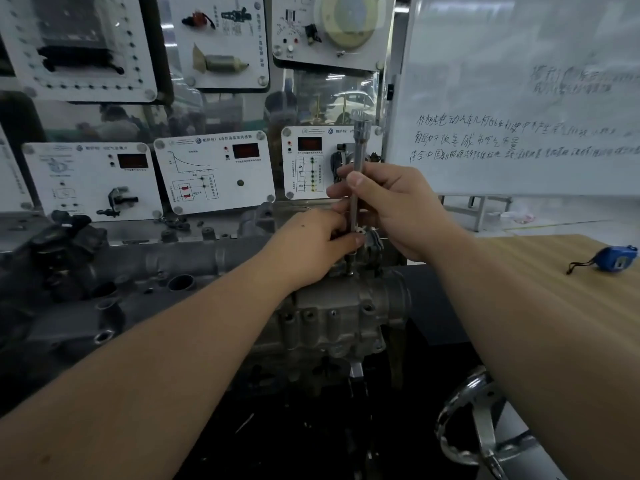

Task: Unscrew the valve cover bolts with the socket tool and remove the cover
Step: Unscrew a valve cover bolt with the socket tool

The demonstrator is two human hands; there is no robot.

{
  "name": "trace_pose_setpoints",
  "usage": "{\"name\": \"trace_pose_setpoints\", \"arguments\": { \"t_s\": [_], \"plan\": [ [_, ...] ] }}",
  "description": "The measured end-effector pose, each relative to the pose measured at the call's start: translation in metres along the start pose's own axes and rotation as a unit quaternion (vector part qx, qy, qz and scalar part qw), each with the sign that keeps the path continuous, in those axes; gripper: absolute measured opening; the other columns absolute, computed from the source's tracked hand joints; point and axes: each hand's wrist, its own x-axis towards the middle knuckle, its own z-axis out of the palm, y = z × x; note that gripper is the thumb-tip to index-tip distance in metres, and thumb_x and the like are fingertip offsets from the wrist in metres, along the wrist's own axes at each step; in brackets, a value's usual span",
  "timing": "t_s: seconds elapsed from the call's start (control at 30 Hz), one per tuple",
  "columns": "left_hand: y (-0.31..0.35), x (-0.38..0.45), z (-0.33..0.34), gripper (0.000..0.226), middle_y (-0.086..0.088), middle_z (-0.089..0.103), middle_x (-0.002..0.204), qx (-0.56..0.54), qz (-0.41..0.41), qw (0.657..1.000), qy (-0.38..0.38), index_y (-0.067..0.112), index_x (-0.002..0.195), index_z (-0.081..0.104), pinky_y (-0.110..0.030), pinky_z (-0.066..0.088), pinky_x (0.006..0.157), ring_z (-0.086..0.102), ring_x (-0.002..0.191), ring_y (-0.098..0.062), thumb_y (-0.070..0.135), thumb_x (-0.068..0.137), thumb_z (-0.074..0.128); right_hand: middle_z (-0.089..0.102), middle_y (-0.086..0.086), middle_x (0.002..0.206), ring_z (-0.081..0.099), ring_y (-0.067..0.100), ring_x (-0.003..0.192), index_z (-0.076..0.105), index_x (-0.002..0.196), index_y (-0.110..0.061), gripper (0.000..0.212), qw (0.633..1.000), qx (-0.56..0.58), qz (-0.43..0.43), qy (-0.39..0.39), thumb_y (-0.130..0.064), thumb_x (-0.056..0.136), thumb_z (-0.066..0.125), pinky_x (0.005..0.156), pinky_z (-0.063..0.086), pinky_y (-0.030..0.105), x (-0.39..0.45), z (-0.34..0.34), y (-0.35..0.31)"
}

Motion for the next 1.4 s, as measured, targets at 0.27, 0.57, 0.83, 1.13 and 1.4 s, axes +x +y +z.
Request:
{"name": "trace_pose_setpoints", "arguments": {
  "t_s": [0.27, 0.57, 0.83, 1.13, 1.4],
  "plan": [
    [0.001, 0.001, -0.002, 0.032, 0.000, 0.058, 0.078, 0.016, 0.006, 1.000, -0.019, 0.007, 0.094, 0.067, -0.030, 0.042, 0.066, 0.054, 0.071, -0.012, 0.038, 0.099, 0.064, 0.078, -0.011, 0.098, 0.074, 0.006, 0.089, 0.067, 0.106, -0.027, 0.016, 0.992, -0.125, -0.012, -0.011, -0.022, 0.107, 0.051, 0.073, 0.056, 0.019, -0.004, 0.004, -0.006],
    [0.006, -0.002, 0.001, 0.030, 0.007, 0.060, 0.075, 0.026, 0.000, 0.999, -0.041, 0.023, 0.080, 0.056, -0.030, 0.041, 0.061, 0.056, 0.068, -0.010, 0.044, 0.101, 0.052, 0.049, 0.000, 0.064, 0.045, 0.016, 0.059, 0.053, 0.075, -0.017, 0.046, 0.964, 0.019, -0.012, 0.264, -0.053, 0.101, 0.040, 0.060, 0.038, 0.037, 0.017, 0.058, -0.030],
    [0.006, -0.004, 0.000, 0.022, 0.002, 0.062, 0.091, 0.002, -0.011, 0.999, -0.050, 0.018, 0.098, 0.057, -0.033, 0.044, 0.068, 0.062, 0.088, -0.019, 0.035, 0.106, 0.047, 0.028, -0.007, 0.049, 0.017, 0.013, 0.042, 0.046, 0.056, -0.026, 0.046, 0.977, 0.165, 0.076, 0.114, -0.041, 0.099, 0.041, 0.043, 0.018, 0.020, 0.031, 0.044, -0.035],
    [0.009, -0.001, -0.003, 0.024, 0.001, 0.060, 0.080, 0.047, -0.026, 0.997, -0.055, 0.030, 0.080, 0.046, -0.034, 0.047, 0.065, 0.059, 0.074, -0.017, 0.015, 0.097, 0.050, 0.062, -0.012, 0.077, 0.059, 0.005, 0.071, 0.058, 0.099, -0.031, 0.013, 0.945, -0.164, -0.102, 0.263, -0.036, 0.105, 0.048, 0.065, 0.046, 0.023, 0.005, 0.055, 0.018],
    [0.009, 0.001, 0.001, 0.009, -0.002, 0.064, 0.090, 0.045, -0.035, 0.996, -0.072, 0.020, 0.103, 0.056, -0.043, 0.054, 0.075, 0.061, 0.078, -0.020, 0.020, 0.099, 0.047, 0.070, -0.011, 0.077, 0.066, 0.007, 0.067, 0.056, 0.085, -0.034, 0.026, 0.941, -0.238, -0.094, 0.220, -0.033, 0.107, 0.042, 0.072, 0.058, 0.041, 0.005, 0.047, 0.015]
  ]
}}
